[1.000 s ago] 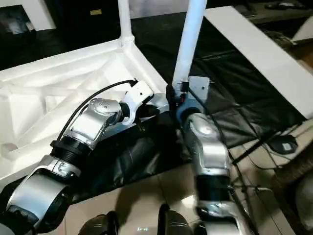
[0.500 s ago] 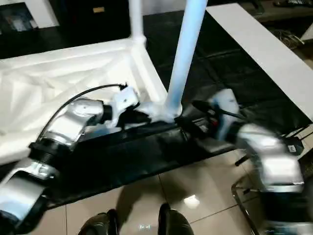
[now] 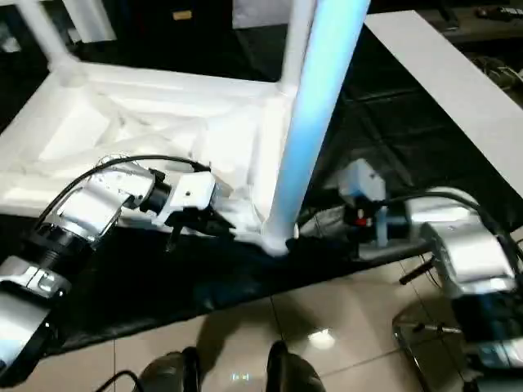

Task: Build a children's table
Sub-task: Rotate leg to tighten

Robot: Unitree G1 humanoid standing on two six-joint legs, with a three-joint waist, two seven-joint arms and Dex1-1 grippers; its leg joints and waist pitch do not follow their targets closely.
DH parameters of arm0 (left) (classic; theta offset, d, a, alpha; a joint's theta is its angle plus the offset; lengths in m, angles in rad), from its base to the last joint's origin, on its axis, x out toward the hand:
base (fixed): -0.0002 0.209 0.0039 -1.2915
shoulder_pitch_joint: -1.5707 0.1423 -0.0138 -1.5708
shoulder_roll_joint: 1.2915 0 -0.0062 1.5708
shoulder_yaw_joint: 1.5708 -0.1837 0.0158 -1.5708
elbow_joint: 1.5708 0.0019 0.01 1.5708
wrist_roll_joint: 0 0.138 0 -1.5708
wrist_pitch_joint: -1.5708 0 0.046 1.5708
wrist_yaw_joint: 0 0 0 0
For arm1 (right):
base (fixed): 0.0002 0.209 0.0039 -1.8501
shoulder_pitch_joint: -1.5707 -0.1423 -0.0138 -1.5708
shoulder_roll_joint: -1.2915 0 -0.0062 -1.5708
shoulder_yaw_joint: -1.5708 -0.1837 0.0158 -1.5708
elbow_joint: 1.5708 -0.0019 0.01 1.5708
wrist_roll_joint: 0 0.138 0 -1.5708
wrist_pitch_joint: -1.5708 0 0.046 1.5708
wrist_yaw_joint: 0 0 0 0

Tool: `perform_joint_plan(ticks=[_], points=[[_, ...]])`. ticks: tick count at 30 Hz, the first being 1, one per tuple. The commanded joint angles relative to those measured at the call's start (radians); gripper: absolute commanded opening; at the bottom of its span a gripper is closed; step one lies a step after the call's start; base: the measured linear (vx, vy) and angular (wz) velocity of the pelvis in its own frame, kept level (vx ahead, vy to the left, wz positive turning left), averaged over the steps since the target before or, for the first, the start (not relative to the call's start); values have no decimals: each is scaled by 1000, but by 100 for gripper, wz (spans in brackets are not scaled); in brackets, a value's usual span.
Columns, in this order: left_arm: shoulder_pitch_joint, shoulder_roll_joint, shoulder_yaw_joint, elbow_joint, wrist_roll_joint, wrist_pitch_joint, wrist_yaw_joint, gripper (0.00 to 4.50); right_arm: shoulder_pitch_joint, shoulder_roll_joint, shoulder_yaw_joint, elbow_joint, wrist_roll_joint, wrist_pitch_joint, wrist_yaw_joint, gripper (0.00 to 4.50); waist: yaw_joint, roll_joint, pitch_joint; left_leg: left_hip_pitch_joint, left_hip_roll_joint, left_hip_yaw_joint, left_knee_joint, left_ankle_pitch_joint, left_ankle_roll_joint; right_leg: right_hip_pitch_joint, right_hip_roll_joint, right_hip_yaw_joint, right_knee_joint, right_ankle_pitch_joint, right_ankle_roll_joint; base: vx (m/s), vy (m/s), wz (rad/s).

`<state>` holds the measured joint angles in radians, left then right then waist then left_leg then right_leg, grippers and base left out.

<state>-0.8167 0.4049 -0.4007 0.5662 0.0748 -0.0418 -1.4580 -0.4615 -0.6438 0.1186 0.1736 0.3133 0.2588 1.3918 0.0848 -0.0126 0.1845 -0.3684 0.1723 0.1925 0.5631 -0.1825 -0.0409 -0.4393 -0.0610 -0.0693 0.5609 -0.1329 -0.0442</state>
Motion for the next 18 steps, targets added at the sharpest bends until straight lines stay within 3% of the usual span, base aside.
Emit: perform_joint_plan(ticks=[1, 3, 4, 10, 13, 14, 18], points=[[16, -5, -72, 13, 38, -17, -54, 0, -14, 1, 13, 11, -3, -11, 28, 366, -4, -9, -84, 14, 63, -19, -48, -73, 156, 70, -92, 56, -43, -232, -263, 0, 0, 0], [11, -4, -76, 12, 38, -24, -68, 0, -30, 9, 32, 31, -7, -28, 52, 361, -1, -8, -84, 15, 64, -19, -48, -77, 152, 70, -93, 56, -44, -240, -259, 0, 0, 0], [9, -3, -78, 11, 37, -26, -75, 0, -41, 12, 41, 45, -7, -33, 67, 332, -1, -9, -85, 15, 64, -19, -48, -72, 150, 70, -92, 56, -42, -231, -262, 0, 0, 0], [0, 2, -81, 25, 37, -42, -84, 0, -81, 24, 66, 103, -12, -52, 107, 279, -1, -9, -87, 12, 62, -20, -46, -58, 158, 72, -91, 55, -38, -206, -268, 0, 0, 0], [-1, 6, -81, 30, 39, -46, -86, 0, -90, 27, 74, 115, -13, -53, 122, 273, 0, -10, -87, 12, 62, -19, -46, -57, 159, 73, -90, 55, -38, -205, -268, 0, 0, 0], [-2, 6, -80, 32, 40, -46, -86, 0, -93, 28, 76, 120, -13, -54, 127, 243, -1, -11, -86, 12, 62, -19, -47, -59, 159, 73, -91, 55, -39, -214, -266, 0, 0, 0], [-3, 11, -79, 37, 44, -46, -85, 0, -98, 30, 88, 127, -8, -50, 145, 225, 1, -10, -87, 13, 63, -19, -46, -58, 156, 72, -91, 56, -39, -221, -263, 0, 0, 0]])
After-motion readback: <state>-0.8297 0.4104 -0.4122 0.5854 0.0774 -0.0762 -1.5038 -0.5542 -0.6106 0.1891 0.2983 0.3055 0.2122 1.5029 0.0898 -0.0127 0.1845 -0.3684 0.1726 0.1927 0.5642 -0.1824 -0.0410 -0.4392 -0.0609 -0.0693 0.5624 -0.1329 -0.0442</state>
